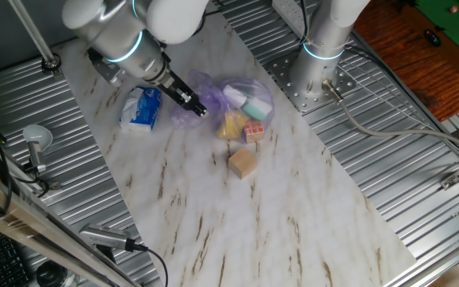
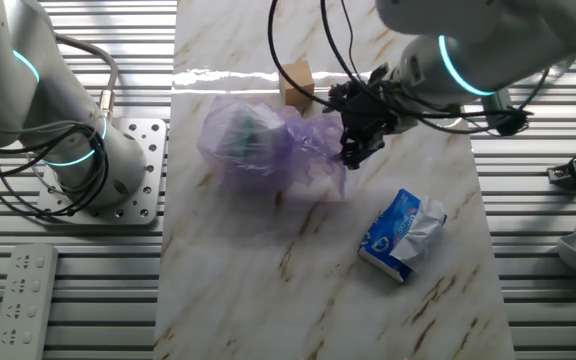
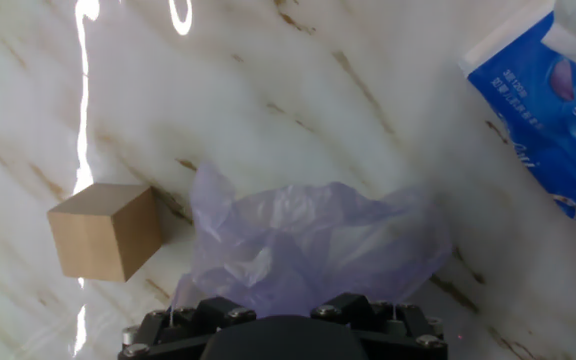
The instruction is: Pick up a bag of things
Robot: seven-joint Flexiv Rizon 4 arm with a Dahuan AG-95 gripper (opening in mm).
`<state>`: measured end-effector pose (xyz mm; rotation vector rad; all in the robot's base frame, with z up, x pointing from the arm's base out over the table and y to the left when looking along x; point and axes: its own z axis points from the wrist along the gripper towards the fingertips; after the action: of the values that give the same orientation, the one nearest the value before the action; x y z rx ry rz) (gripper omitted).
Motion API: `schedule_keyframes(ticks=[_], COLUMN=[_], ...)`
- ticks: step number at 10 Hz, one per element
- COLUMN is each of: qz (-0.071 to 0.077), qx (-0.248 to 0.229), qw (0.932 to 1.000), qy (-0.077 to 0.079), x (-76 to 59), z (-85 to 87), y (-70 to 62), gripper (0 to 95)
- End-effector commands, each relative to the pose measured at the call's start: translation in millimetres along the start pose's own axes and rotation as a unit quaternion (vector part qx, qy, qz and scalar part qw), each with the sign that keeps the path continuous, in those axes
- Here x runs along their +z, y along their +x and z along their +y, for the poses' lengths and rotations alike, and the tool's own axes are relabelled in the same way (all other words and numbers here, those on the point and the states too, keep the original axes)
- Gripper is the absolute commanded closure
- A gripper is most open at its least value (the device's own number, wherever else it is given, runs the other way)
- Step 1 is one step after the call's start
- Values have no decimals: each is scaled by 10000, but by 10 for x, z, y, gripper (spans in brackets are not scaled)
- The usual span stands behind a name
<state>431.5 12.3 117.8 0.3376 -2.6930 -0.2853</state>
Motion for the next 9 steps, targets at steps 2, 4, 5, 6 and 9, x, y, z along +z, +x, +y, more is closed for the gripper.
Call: schedule_keyframes(ticks=[2, 4, 5, 6, 9], qz=[-37, -23, 11, 29, 289], qx=[0, 22, 3, -1, 18], qw=[10000, 10000, 10000, 10000, 9995], qy=[-40, -43, -60, -69, -118], x=[26, 26, 26, 26, 55], z=[-4, -4, -4, -4, -11], y=[-7, -7, -7, -7, -13], gripper=[190, 190, 190, 190, 190])
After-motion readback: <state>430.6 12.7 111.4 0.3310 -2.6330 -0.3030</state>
